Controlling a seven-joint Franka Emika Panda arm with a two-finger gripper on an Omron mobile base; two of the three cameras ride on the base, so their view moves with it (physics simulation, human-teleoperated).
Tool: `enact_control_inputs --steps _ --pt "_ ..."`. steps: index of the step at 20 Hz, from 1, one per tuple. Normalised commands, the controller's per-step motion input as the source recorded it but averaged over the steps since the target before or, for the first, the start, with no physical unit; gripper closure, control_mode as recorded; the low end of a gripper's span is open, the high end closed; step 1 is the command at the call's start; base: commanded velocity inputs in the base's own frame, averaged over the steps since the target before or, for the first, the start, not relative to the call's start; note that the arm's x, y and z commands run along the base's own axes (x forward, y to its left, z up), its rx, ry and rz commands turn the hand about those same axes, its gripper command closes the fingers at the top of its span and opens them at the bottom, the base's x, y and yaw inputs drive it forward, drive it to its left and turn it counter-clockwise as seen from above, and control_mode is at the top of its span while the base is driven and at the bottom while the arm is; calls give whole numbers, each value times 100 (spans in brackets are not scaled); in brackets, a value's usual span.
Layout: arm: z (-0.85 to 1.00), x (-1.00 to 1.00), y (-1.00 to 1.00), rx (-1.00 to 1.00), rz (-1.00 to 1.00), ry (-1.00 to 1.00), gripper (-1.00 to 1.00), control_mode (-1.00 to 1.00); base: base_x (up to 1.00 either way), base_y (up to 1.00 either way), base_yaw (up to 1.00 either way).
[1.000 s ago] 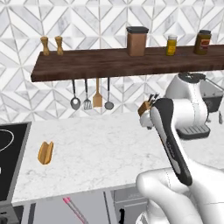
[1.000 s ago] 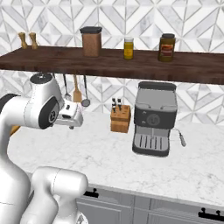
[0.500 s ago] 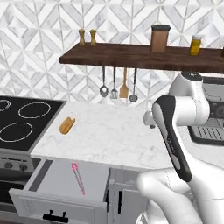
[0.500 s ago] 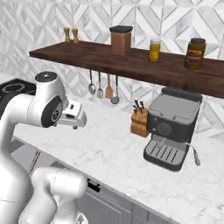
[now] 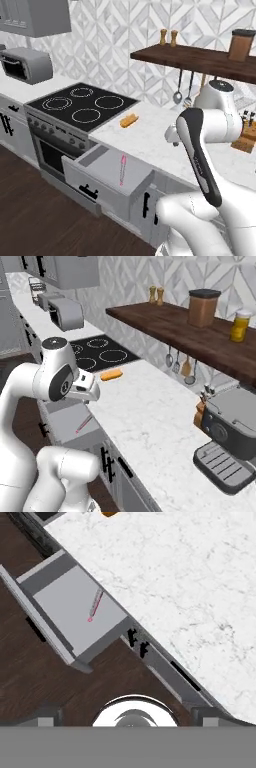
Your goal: Pick the tongs from the drawer and place it on the counter.
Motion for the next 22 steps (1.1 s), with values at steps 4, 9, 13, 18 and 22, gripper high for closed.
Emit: enact_control_inputs --steps 4,9,13,18,22 --pt "0 0 0 0 0 0 -100 100 0 8 77" --pt "-14 -1 -1 0 18 -2 -100 -100 -16 -11 39" --pt "-65 49 48 -4 16 1 -100 -100 0 0 0" --pt "-89 100 52 -11 3 13 -100 -100 0 0 0" --pt "-64 100 12 -3 3 14 -100 -100 0 0 0"
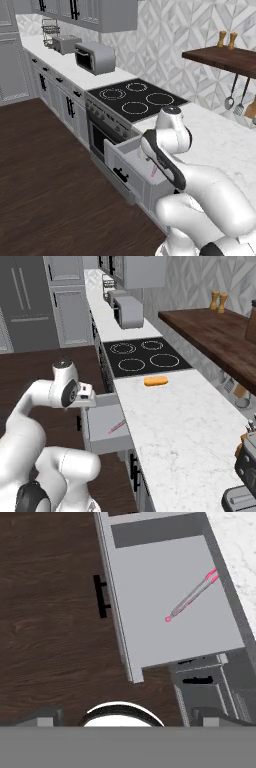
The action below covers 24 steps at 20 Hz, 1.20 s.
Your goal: Pick the tongs from the drawer and place it on the counter.
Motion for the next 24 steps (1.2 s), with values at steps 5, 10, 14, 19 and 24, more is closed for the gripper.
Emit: enact_control_inputs --steps 5,10,14,19,24 --pt "-44 93 28 -1 2 15 -100 -100 0 0 0" --pt "-37 76 56 -7 0 15 -100 -100 0 0 0" --pt "-47 73 23 -3 0 8 -100 -100 0 0 0" --pt "-51 66 0 0 1 5 -100 -100 0 0 0" --pt "-67 65 0 0 2 1 -100 -100 0 0 0"
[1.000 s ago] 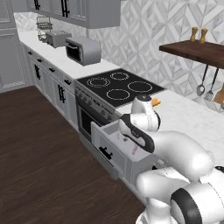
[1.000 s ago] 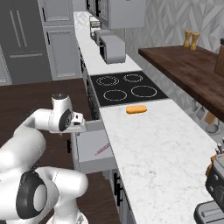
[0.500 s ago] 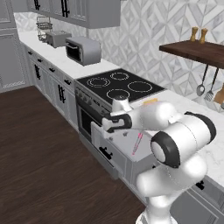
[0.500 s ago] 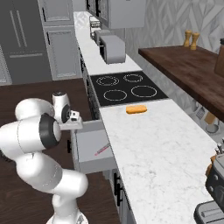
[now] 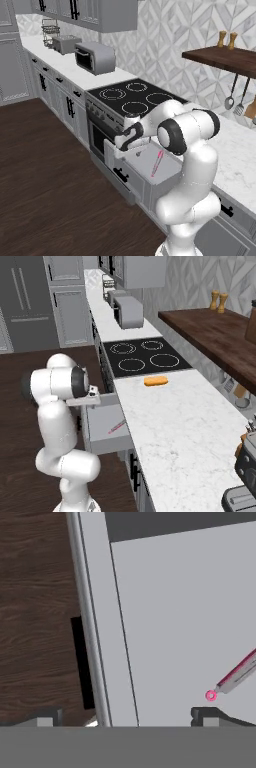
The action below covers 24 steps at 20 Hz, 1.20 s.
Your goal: Pick the tongs from the drawer and place it on the counter.
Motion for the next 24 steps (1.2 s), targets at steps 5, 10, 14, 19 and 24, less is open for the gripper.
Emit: enact_control_inputs --steps 5,10,14,19,24 --pt "-66 33 16 0 0 8 -100 -100 0 0 0" --pt "-63 3 30 0 0 9 -100 -100 0 0 0" --pt "-39 -84 95 -11 4 5 -100 -100 0 0 0" --pt "-43 -100 100 3 0 5 -100 -100 0 0 0" --pt "1 -90 86 7 -4 2 -100 -100 0 0 0"
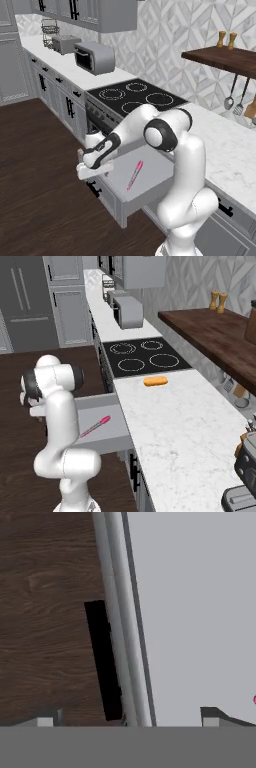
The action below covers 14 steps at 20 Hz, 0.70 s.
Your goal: Pick the tongs from the drawer and place it on the counter.
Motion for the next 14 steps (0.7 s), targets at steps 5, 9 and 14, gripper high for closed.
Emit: enact_control_inputs --steps 5,9,14 --pt "68 -23 -39 -1 -21 0 -100 -100 0 0 0" --pt "27 0 -98 0 -25 0 -100 -100 0 0 0" --pt "0 8 -75 -3 -37 7 -100 -100 0 0 0"
